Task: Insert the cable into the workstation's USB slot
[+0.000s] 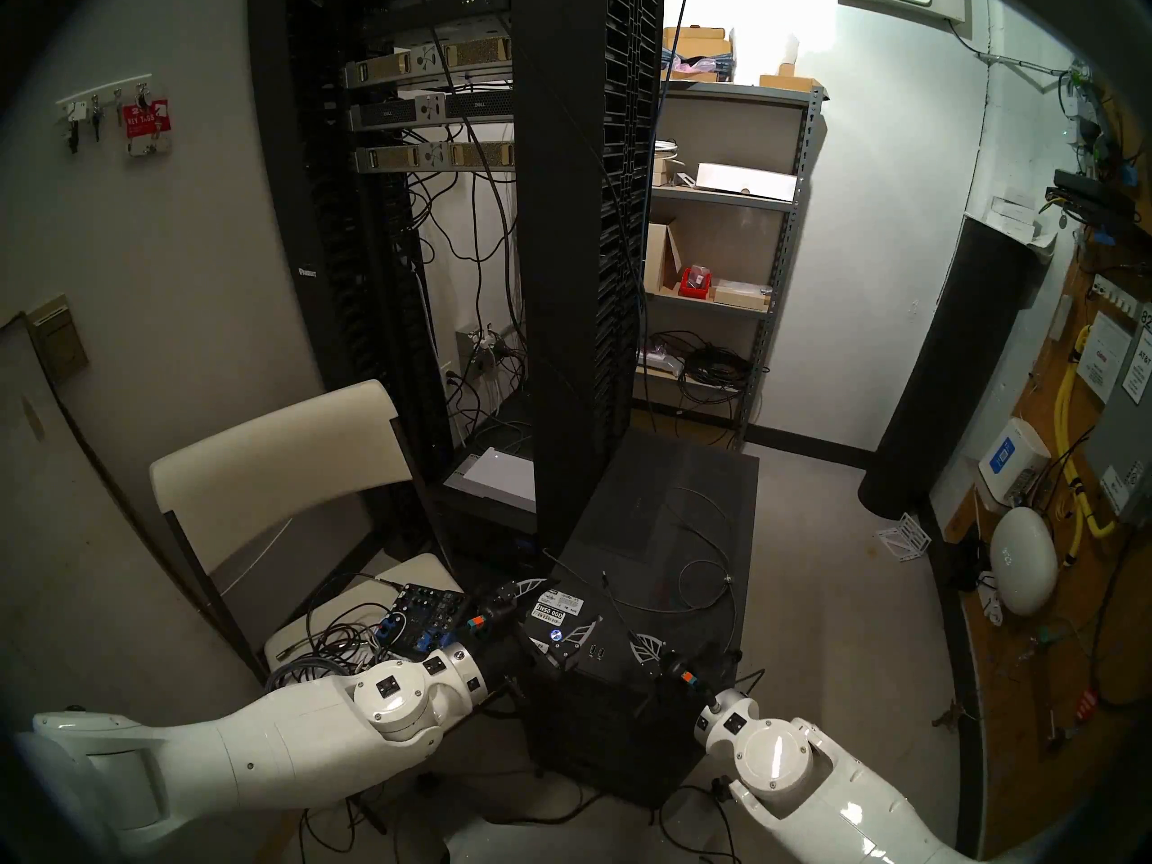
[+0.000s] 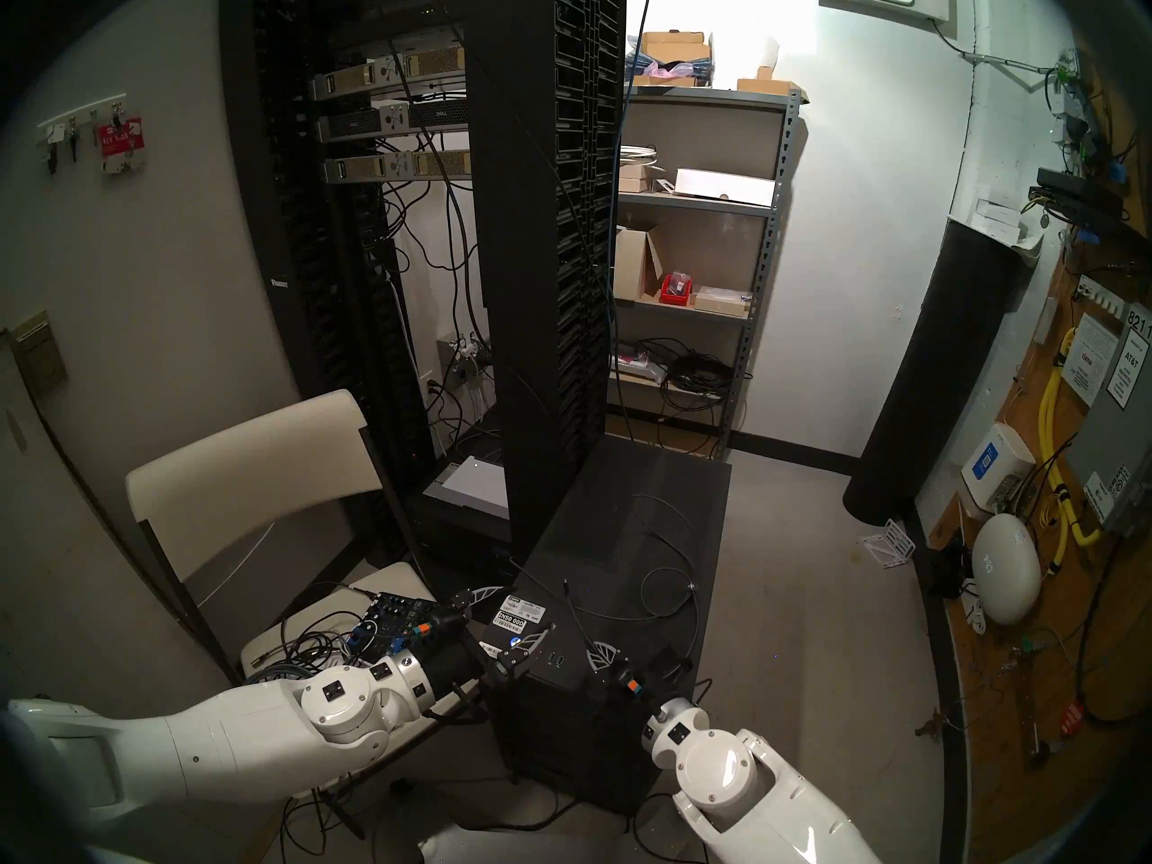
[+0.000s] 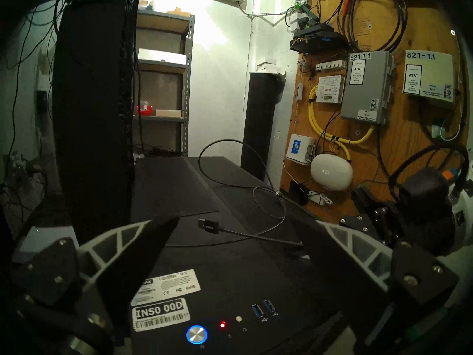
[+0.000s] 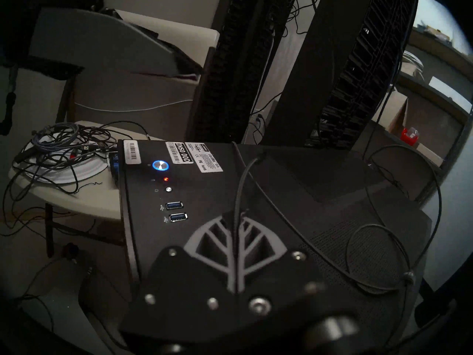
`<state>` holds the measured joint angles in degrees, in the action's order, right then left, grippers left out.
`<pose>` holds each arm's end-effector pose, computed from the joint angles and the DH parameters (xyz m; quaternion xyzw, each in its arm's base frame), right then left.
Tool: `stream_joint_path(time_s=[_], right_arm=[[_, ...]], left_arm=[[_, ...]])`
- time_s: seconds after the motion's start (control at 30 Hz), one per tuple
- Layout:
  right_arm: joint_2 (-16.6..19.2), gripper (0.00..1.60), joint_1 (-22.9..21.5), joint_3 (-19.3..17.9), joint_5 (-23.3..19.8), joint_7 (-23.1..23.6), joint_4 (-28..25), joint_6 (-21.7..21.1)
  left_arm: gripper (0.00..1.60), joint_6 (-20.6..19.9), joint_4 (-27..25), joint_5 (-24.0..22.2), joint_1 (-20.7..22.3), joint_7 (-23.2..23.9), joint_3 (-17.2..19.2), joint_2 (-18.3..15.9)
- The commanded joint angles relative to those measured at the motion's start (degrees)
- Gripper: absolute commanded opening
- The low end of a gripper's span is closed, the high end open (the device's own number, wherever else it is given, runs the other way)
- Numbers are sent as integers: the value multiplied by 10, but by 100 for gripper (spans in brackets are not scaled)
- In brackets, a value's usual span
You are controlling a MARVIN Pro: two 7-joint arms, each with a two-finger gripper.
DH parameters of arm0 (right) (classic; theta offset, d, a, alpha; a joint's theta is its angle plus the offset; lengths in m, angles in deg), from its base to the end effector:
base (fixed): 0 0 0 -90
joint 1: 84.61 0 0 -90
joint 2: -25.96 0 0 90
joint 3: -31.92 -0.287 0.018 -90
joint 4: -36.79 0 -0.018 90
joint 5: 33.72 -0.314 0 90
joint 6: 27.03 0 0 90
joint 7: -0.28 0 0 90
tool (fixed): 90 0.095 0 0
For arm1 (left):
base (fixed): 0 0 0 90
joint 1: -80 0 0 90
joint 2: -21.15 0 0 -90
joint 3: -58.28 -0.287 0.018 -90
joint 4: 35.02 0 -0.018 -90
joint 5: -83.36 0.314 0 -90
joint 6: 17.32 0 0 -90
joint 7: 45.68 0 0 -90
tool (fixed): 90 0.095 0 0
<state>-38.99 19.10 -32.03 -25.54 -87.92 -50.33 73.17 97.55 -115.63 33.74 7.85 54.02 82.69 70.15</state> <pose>0.2829 0.0424 -0.4408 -0.7174 -0.3669 -0.5909 0.0403 0.3315 -0.0607 -0.4118 0.7076 -0.2546 0.5756 0.3211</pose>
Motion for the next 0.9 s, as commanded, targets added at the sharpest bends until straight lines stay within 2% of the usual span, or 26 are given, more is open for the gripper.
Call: stream_joint_path(time_s=[0.0,0.13,0.4,0.67,0.87], right_arm=[[5,0,35,-2,31,-54,-30,53],[11,0,42,-1,50,-73,-34,70],[11,0,43,9,72,-84,-32,92],[10,0,42,16,82,-85,-38,93],[11,0,37,20,83,-78,-39,92]], left_arm=[[160,-66,-20,-67,12,34,-3,6],[160,-107,-28,-94,10,48,-4,8],[160,-149,-35,-157,3,46,6,19],[160,-167,-34,-197,0,26,15,30],[159,-167,-24,-197,4,11,15,40]])
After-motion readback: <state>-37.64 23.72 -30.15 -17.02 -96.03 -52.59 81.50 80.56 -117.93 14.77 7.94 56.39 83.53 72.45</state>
